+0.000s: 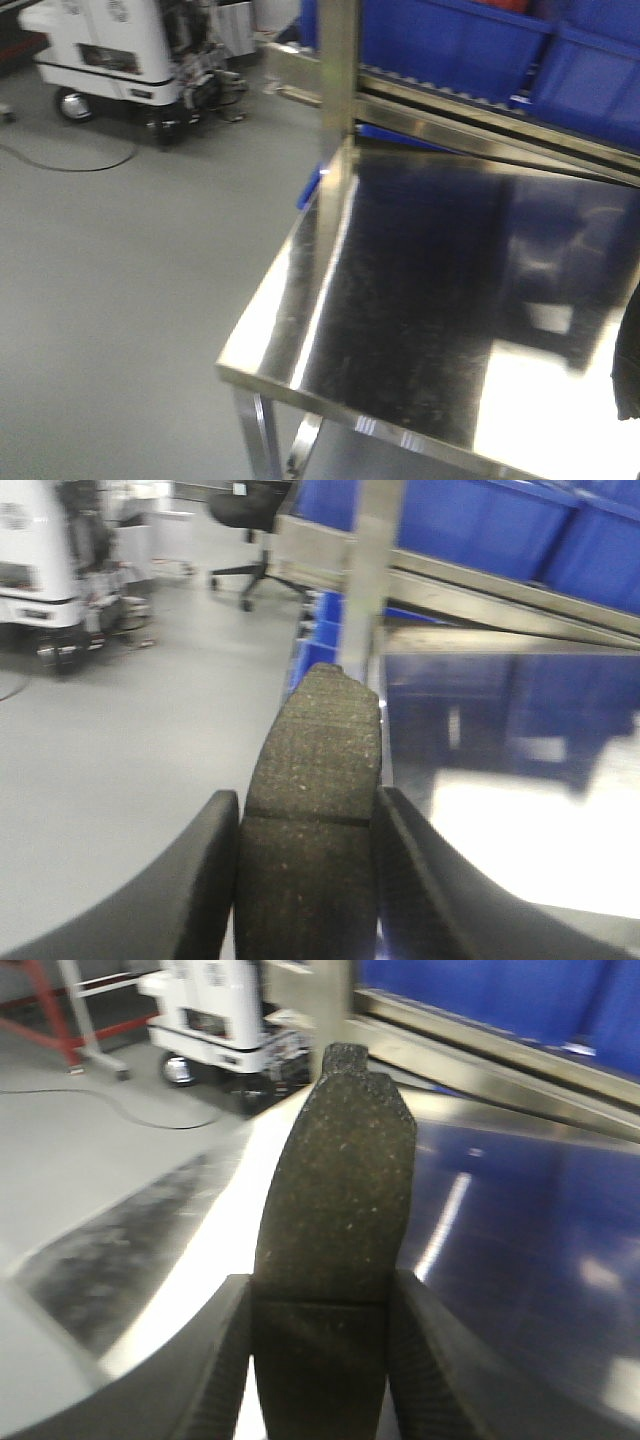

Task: Move and align brake pads A on conveyor
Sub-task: 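Turn the base away from the steel table toward the yellow line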

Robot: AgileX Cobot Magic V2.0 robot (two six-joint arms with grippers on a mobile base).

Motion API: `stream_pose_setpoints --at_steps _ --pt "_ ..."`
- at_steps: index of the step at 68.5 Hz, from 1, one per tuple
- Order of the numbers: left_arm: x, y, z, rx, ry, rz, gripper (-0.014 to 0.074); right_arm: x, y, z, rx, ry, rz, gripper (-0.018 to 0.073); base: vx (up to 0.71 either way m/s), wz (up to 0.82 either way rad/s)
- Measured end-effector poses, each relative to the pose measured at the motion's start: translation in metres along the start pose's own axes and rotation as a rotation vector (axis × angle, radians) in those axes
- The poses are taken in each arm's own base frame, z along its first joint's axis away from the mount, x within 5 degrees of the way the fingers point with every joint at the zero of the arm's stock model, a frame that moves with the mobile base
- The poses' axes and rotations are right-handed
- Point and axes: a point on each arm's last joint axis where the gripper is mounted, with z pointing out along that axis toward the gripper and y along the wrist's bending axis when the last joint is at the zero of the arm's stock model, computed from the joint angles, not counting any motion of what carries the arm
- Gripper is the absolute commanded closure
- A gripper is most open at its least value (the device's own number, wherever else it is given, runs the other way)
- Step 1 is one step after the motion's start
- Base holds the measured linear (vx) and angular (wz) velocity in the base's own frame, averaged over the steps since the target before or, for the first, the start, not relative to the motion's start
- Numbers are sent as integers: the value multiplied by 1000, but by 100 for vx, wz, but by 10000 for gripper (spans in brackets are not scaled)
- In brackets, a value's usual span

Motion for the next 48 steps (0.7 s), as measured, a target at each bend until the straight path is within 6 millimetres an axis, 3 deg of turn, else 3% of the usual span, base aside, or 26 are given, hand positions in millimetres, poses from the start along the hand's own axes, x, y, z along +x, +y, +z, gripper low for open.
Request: stream_pose_setpoints --at_steps 48 --pt "0 0 0 -2 1 3 496 0 0 0 0 -1 0 517 -7 75"
